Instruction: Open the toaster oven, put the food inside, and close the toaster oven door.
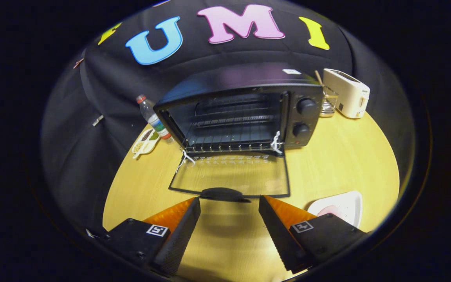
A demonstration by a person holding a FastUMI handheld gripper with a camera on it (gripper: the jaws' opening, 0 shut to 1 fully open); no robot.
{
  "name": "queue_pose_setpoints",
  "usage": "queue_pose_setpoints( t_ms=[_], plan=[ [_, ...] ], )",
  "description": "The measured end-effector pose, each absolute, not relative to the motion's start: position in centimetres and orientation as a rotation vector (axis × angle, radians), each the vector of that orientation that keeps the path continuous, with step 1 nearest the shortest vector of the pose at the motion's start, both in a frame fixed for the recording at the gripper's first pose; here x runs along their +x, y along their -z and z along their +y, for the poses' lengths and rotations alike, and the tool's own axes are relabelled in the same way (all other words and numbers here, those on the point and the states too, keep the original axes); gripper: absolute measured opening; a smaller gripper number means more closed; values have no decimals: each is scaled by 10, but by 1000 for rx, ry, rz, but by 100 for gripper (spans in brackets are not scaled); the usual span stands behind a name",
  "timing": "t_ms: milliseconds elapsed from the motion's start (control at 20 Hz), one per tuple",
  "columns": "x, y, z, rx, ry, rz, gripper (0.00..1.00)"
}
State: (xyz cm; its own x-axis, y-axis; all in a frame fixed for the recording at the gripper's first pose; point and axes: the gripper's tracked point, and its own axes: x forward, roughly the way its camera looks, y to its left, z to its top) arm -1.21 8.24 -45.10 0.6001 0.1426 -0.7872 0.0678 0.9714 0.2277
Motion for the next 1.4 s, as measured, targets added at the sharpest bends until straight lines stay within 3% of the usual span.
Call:
queue_pose_setpoints(
  t_ms=[200, 400, 450, 500, 1050, 1150, 1350, 1400],
  plan=[
    [-40, 437, -17, 222, -21, 989, 97],
    [-83, 460, -110, 193, 93, 1094, 95],
    [-88, 466, -122, 213, 109, 1105, 82],
    [-91, 471, -134, 224, 129, 1114, 77],
    [-108, 567, -177, 128, 129, 1325, 77],
    [-113, 567, -174, 106, 118, 1360, 45],
    [-108, 581, -174, 133, 146, 1365, 45],
    [-112, 567, -176, 139, 139, 1385, 28]
  ],
)
